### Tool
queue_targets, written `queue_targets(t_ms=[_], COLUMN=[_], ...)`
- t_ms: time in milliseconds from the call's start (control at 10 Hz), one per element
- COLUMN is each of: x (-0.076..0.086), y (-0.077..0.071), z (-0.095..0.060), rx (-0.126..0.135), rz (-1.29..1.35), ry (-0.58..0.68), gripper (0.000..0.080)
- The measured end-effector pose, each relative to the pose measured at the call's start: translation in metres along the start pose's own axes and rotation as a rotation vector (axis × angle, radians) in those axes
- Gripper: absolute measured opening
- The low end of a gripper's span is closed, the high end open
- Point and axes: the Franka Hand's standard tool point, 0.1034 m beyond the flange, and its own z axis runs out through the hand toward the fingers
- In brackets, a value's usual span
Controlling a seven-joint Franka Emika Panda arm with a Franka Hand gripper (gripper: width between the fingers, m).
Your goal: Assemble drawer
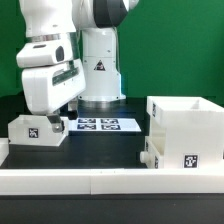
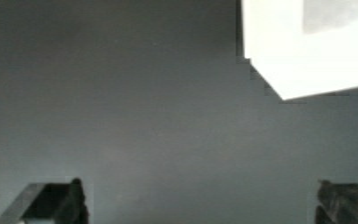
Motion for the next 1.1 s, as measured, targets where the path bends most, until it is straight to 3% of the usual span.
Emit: queue_targets(t_ms=[200,700,800,1100], x=[0.000,-0.037,-0.043,-0.040], y=[0.000,-0.021,-0.027,-0.026], z=[0.000,-0.016,-0.014,-0.013], rx=[-0.001,-0.121,-0.117,-0.112], rz=[0.123,0.533,0.627,0.782], ry=[0.001,0.006,0.009,0.023], gripper=[0.0649,0.0649,0.0649,0.0649])
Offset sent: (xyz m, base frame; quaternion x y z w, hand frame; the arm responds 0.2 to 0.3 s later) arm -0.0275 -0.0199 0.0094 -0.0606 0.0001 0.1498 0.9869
